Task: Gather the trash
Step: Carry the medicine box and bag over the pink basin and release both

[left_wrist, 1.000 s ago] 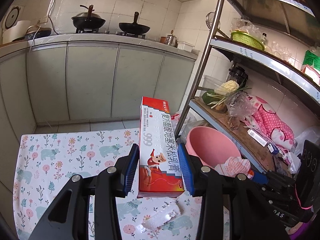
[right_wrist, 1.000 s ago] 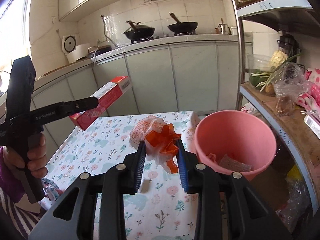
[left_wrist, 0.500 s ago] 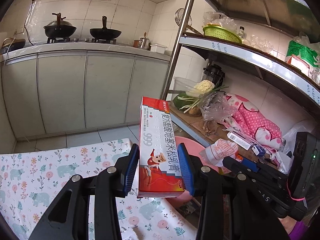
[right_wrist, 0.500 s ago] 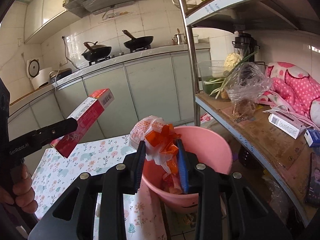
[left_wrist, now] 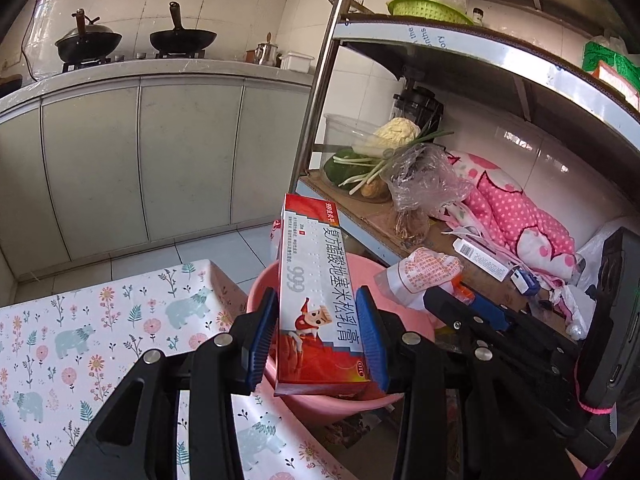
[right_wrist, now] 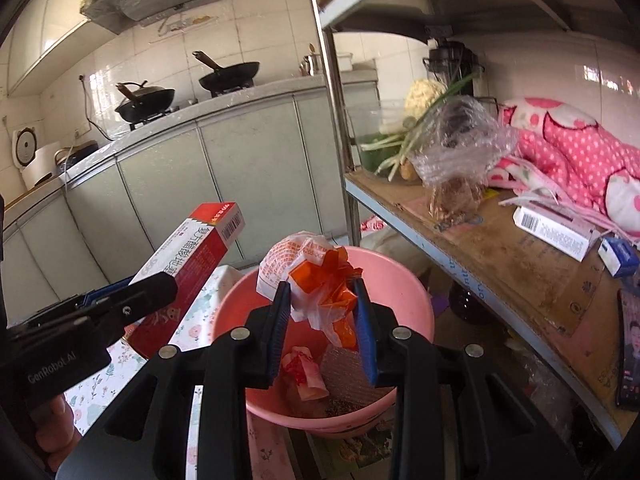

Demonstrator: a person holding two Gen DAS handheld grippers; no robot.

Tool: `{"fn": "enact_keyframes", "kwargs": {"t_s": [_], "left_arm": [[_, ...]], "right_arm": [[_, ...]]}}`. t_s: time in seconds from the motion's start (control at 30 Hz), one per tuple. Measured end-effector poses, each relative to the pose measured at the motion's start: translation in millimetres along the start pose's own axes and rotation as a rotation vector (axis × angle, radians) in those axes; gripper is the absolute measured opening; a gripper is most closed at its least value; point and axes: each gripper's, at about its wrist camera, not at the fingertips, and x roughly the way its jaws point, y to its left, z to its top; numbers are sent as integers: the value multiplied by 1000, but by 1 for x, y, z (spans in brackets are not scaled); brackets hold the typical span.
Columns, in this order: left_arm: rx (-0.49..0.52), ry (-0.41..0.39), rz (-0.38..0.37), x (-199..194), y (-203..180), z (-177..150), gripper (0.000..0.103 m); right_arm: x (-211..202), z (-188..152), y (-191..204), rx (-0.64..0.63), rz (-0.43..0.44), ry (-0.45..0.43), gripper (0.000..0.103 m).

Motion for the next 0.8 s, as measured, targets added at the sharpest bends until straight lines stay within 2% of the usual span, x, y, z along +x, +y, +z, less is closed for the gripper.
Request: {"fn": "enact_keyframes", "kwargs": {"t_s": [0.33,0.6,0.73,0.8], "left_arm": [[-13,94,6,47,3,-8,40],[8,102,-14,58,-2,-9,41],[31,91,-19,56,-7,-9,44],[49,95,-17,56,-9,-9,45]], "right_arm": [[32,-13,-6,6,-35,65,31],[46,-17,-9,14,-32,108,35],[51,-19,-9,13,-25,126,36],[51,-19,-8,17,-18,130,42]]}}
